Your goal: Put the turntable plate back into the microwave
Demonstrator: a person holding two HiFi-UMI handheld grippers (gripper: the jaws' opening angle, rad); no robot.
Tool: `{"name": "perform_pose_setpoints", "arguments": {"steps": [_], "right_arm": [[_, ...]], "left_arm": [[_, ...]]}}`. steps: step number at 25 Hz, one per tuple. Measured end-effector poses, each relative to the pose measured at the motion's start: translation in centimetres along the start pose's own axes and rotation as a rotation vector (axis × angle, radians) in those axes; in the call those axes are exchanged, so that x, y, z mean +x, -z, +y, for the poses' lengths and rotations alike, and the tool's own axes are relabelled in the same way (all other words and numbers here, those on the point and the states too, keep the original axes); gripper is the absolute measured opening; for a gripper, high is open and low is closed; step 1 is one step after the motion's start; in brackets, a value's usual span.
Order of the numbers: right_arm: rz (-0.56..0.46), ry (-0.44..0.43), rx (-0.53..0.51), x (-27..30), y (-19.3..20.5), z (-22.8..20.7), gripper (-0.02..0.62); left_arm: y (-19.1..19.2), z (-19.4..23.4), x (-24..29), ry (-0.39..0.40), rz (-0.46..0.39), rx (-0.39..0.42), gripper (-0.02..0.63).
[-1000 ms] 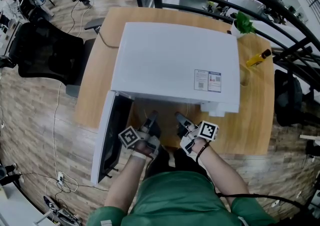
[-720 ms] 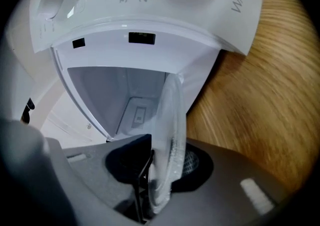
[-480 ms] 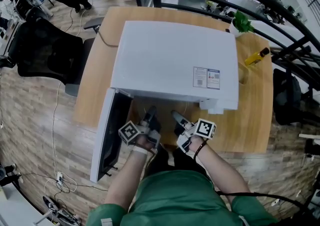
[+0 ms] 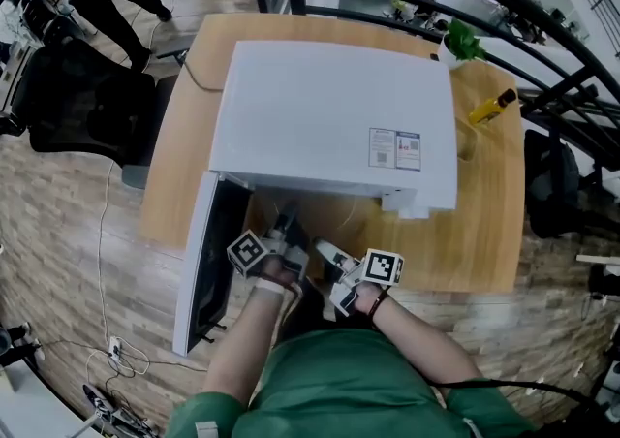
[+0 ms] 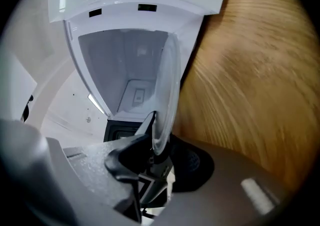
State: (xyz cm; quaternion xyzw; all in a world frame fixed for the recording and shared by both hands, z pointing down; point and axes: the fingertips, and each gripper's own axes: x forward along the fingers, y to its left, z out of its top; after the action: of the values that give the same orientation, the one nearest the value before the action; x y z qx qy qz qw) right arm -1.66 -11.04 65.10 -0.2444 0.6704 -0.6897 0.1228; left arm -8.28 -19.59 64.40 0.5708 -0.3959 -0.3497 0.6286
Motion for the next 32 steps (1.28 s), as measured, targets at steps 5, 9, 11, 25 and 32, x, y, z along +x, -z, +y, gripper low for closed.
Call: {"name": "perform_pose_setpoints", "arguments": {"steps": [5, 9, 11, 25, 32], "right_arm": [[0.012, 0.028, 0.002, 0.3, 0.6, -0.3, 0.119], [0.002, 0.033, -0.013, 0.7, 0.3, -0.3, 0.101], [0.003, 0.040, -0.018, 0.9, 0.0, -0.3, 0.097], [-0.029, 0.049, -0.002, 1.1, -1.4, -0.6, 0.051], [-0.057, 0.046, 0.010, 1.3, -2.8, -0.5, 0.049]], "left_arm": [[-0.1, 0.1, 0.3, 0.004, -0.014, -0.017, 0.038], [-0.2, 0.2, 0.6, -0.001, -0.024, -0.018, 0.041], [-0.3, 0.4, 0.9, -0.011, -0.033, -0.016, 0.043], [-0.1, 1.6, 0.8, -0.068, 0.036, 0.073, 0.068], [2.1, 0.3, -1.1, -0.017, 0.094, 0.056, 0.140]]}}
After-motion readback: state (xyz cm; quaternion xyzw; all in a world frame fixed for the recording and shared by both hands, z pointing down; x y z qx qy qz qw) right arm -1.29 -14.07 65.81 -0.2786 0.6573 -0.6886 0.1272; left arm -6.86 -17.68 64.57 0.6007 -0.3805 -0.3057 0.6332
